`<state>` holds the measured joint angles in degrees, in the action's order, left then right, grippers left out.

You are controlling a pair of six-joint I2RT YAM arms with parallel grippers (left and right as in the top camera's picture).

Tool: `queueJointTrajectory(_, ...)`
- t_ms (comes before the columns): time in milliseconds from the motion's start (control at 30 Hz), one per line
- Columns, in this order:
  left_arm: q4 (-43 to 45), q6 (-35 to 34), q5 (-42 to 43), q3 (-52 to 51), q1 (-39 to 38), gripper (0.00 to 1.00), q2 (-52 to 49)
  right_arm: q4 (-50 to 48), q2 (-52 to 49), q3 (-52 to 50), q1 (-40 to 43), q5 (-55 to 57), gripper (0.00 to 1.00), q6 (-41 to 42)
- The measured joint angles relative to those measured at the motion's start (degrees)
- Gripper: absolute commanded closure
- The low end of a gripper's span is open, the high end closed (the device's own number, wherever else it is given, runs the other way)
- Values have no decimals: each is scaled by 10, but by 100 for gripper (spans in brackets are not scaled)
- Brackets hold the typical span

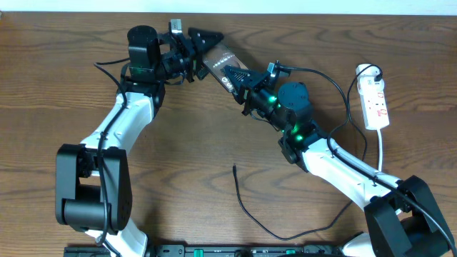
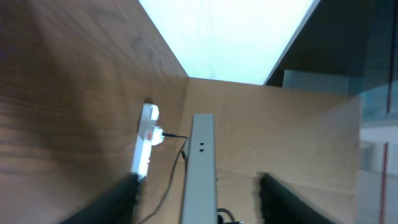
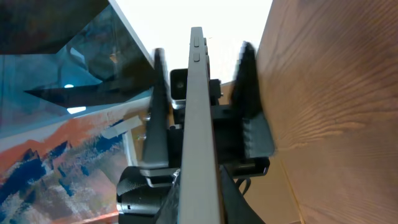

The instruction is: Plug charger to phone and switch on socket

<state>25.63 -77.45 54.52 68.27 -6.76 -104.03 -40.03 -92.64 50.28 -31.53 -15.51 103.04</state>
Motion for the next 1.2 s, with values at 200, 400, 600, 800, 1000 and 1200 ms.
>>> queueJointTrajectory(200, 0, -3, -9, 0, 0, 79, 0, 2, 0, 0, 0, 0, 99, 0)
queueJointTrajectory(400, -1, -15, -11, 0, 0, 92, 0, 6, 0, 0, -3, 3, 99, 3)
queueJointTrajectory(600, -1, -19, -15, 0, -2, 92, 0, 6, 0, 0, -4, 8, 98, 4)
queueJointTrajectory(800, -1, -21, -29, 0, -8, 92, 0, 8, 0, 0, -4, 13, 98, 6)
queueJointTrajectory(1000, -1, -21, -37, 0, -11, 93, 0, 8, 0, 0, -4, 16, 98, 6)
queueJointTrajectory(1200, 0, -21, -39, 0, -12, 92, 0, 8, 0, 0, -4, 17, 98, 6)
